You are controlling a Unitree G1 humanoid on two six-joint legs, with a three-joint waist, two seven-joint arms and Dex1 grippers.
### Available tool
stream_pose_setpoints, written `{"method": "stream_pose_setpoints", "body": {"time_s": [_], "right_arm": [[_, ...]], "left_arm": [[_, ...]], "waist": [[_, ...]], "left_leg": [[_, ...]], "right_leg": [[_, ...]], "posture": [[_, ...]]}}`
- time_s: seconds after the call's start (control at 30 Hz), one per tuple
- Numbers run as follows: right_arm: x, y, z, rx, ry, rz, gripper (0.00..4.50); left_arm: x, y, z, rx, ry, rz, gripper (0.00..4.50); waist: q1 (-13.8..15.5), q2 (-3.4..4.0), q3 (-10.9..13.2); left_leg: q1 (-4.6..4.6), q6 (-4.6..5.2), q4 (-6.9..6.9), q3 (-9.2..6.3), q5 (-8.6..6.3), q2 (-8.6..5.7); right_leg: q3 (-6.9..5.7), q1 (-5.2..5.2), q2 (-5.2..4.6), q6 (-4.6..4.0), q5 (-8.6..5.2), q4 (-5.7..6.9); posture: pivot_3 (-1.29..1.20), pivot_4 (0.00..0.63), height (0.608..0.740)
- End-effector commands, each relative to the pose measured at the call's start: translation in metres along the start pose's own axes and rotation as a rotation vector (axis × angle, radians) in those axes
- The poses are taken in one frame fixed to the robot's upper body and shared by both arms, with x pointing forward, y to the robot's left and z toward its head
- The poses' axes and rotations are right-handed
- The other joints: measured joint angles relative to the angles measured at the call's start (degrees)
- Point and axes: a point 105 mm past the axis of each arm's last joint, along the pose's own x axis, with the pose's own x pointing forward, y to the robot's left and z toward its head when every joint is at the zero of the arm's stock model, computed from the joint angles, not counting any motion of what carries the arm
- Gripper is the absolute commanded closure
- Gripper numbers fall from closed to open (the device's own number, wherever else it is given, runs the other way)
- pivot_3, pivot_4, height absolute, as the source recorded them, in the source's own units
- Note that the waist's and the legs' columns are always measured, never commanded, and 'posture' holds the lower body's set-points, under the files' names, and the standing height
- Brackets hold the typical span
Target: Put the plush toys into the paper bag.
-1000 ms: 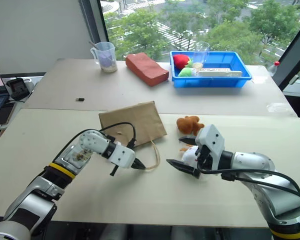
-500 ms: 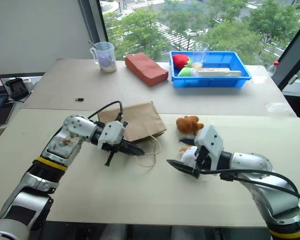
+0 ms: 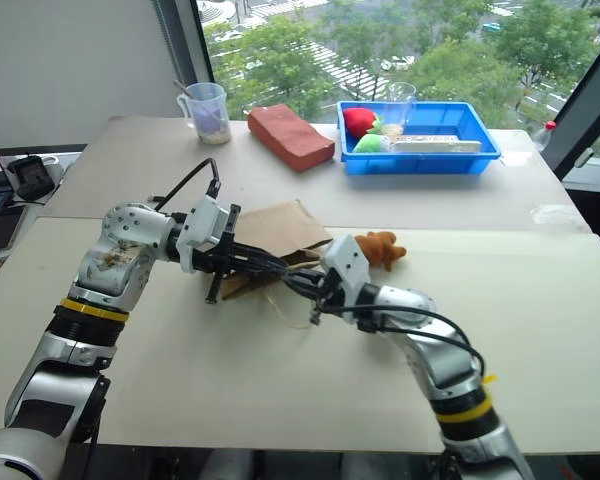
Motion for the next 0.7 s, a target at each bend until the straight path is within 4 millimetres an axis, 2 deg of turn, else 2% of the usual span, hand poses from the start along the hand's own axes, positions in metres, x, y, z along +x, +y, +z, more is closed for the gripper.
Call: {"method": "stream_pose_setpoints", "body": {"time_s": [0.03,0.2,0.33,0.5,0.7], "right_arm": [[0.016,-0.006,0.0,-0.027,-0.052,-0.033,4.49],[0.05,-0.015,-0.016,0.013,-0.087,-0.117,4.49],[0.064,-0.017,-0.034,0.022,-0.036,-0.182,4.49],[0.067,-0.018,-0.058,0.015,0.077,-0.225,4.49],[0.062,-0.014,-0.069,0.063,0.127,-0.231,4.49]], "left_arm": [[-0.003,0.01,0.02,0.059,-0.063,0.036,4.5],[-0.004,0.01,0.025,0.076,-0.071,0.036,4.5],[-0.006,0.01,0.028,0.088,-0.074,0.043,4.5],[-0.012,0.013,0.028,0.101,-0.056,0.081,4.5],[-0.04,0.051,0.035,0.107,-0.042,0.385,4.5]], "waist": [[-0.01,0.02,0.01],[-1.0,0.06,0.04],[-1.37,0.09,0.05],[-1.66,0.11,0.07],[-1.51,0.11,0.07]], "left_leg": [[-0.01,-0.01,0.0,0.0,0.01,0.0],[0.06,-0.08,-0.05,0.0,0.04,0.02],[0.08,-0.16,-0.14,-0.03,0.09,0.02],[0.07,-0.3,-0.16,-0.04,0.17,0.02],[0.21,-0.26,-0.13,-0.1,0.15,0.02]], "right_leg": [[0.0,0.0,0.0,0.0,0.0,-0.01],[0.01,0.0,0.03,0.0,0.0,0.04],[0.01,-0.02,0.03,0.0,0.0,0.09],[0.01,-0.08,0.03,0.0,0.0,0.15],[0.01,-0.07,0.03,0.01,-0.01,0.49]], "posture": [[0.0,0.15,0.74],[0.0,0.15,0.74],[0.0,0.15,0.74],[0.0,0.15,0.74],[0.0,0.15,0.74]]}}
